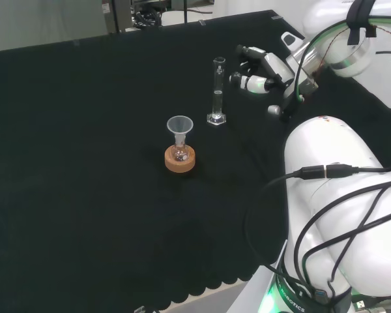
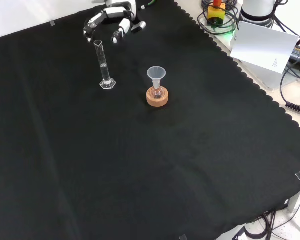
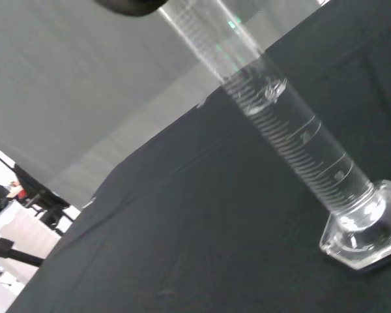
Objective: Pick up the graduated cylinder.
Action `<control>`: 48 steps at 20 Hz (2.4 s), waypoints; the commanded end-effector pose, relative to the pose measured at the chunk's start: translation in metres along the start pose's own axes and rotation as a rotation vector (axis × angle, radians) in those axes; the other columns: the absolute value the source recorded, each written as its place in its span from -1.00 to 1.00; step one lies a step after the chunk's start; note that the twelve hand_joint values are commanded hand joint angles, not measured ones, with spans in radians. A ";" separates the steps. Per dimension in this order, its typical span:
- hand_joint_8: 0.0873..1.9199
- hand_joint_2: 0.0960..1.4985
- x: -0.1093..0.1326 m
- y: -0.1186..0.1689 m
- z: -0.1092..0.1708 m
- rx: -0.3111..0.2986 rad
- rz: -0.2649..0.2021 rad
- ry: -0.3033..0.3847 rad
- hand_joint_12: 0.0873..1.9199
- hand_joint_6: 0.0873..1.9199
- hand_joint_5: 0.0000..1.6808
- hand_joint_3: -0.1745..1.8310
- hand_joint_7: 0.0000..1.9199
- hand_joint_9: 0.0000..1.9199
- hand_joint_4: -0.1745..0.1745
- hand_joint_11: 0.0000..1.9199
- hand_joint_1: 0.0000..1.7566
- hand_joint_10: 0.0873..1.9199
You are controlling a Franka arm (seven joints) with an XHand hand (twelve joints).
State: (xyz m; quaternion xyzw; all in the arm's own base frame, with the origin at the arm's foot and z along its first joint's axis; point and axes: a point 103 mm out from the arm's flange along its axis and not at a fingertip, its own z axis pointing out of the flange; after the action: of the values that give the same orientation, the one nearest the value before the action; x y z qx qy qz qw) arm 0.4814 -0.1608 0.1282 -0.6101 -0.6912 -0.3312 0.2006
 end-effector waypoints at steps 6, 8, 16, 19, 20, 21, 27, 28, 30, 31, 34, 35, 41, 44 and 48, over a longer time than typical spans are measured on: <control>-0.43 -0.07 -0.014 0.008 0.035 -0.008 -0.054 0.118 0.31 -1.00 -0.32 -0.30 -0.49 -0.25 -0.08 -0.51 0.00 -0.55; -0.42 -0.09 -0.017 0.010 0.038 -0.005 -0.054 0.133 0.31 -1.00 -0.30 -0.29 -0.48 -0.24 -0.08 -0.50 0.02 -0.55; -0.45 -0.13 -0.024 0.012 0.047 0.048 -0.097 0.165 0.29 -1.00 -0.28 -0.25 -0.45 -0.21 -0.09 -0.49 0.04 -0.57; -0.45 -0.16 -0.025 0.012 0.051 0.076 -0.109 0.166 0.29 -1.00 -0.32 -0.25 -0.45 -0.21 -0.10 -0.49 0.02 -0.57; -0.45 -0.16 -0.025 0.011 0.053 0.084 -0.113 0.163 0.29 -1.00 -0.33 -0.25 -0.45 -0.21 -0.11 -0.49 0.01 -0.57; -0.45 -0.17 -0.026 0.010 0.055 0.094 -0.115 0.160 0.29 -1.00 -0.34 -0.25 -0.45 -0.21 -0.11 -0.49 0.00 -0.57; -0.44 -0.19 -0.029 0.010 0.067 0.064 -0.112 0.180 0.28 -1.00 -0.31 -0.25 -0.41 -0.18 -0.13 -0.47 0.00 -0.57; -0.44 -0.19 -0.030 0.011 0.069 0.059 -0.109 0.190 0.27 -1.00 -0.28 -0.25 -0.40 -0.17 -0.13 -0.45 0.01 -0.57; -0.45 -0.19 -0.032 0.012 0.072 0.050 -0.104 0.210 0.25 -1.00 -0.23 -0.25 -0.37 -0.14 -0.13 -0.42 0.03 -0.59; -0.45 -0.18 -0.033 0.013 0.073 0.047 -0.103 0.217 0.24 -0.99 -0.22 -0.25 -0.37 -0.13 -0.14 -0.41 0.03 -0.60; -0.46 -0.18 -0.035 0.017 0.074 0.042 -0.101 0.229 0.23 -0.97 -0.19 -0.25 -0.36 -0.12 -0.14 -0.39 0.06 -0.61; -0.46 -0.18 -0.035 0.018 0.075 0.040 -0.103 0.233 0.23 -0.97 -0.18 -0.25 -0.36 -0.11 -0.13 -0.39 0.07 -0.61; -0.47 -0.19 -0.037 0.022 0.077 0.041 -0.111 0.253 0.21 -0.95 -0.15 -0.26 -0.38 -0.14 -0.11 -0.39 0.10 -0.63; -0.48 -0.19 -0.036 0.022 0.080 0.054 -0.119 0.265 0.20 -0.95 -0.17 -0.26 -0.40 -0.17 -0.09 -0.41 0.11 -0.64; -0.47 -0.21 -0.034 0.024 0.082 0.066 -0.126 0.273 0.23 -0.95 -0.24 -0.25 -0.45 -0.22 -0.04 -0.46 0.10 -0.64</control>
State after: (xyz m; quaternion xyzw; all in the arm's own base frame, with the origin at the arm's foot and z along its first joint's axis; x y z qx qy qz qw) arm 0.5206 -0.1295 0.0529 -0.5135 -0.7031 -0.3999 0.2863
